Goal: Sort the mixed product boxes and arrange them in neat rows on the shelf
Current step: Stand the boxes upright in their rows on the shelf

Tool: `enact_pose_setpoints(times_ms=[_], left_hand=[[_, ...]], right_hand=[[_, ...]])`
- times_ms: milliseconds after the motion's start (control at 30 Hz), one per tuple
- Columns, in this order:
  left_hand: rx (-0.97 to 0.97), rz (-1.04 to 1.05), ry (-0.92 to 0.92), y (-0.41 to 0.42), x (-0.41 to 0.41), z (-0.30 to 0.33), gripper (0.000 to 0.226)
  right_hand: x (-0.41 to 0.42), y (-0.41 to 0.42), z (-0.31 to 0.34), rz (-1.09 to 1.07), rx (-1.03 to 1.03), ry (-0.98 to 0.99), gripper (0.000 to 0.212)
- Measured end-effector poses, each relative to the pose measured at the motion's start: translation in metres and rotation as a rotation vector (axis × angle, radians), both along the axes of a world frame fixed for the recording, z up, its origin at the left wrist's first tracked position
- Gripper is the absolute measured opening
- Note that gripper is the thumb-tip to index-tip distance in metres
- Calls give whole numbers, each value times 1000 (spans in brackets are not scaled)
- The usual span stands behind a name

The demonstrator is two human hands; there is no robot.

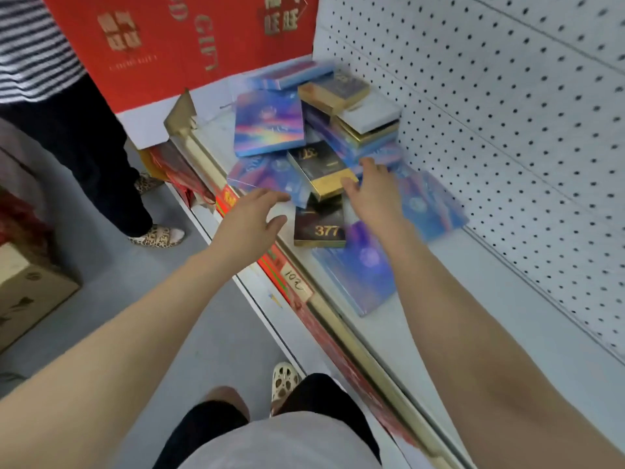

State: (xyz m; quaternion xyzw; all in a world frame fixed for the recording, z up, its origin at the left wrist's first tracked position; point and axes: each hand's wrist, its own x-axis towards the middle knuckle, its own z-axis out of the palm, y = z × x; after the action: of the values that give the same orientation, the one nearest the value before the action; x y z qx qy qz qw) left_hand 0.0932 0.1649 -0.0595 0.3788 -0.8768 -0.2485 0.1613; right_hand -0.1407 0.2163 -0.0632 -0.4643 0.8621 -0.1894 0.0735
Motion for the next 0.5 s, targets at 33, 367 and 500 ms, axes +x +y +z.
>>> enact_pose_setpoints(times_ms=[33, 367, 500], left_hand=[[-13, 0, -7, -11, -3, 1, 39], [-1, 151, 70, -138, -42, 1, 53], [272, 230, -52, -176, -58, 0, 70]], right_hand=[[2, -14, -1, -21, 49, -21, 59], [15, -40, -20, -227, 79, -232, 88], [22, -39, -16, -295, 128, -201, 89]])
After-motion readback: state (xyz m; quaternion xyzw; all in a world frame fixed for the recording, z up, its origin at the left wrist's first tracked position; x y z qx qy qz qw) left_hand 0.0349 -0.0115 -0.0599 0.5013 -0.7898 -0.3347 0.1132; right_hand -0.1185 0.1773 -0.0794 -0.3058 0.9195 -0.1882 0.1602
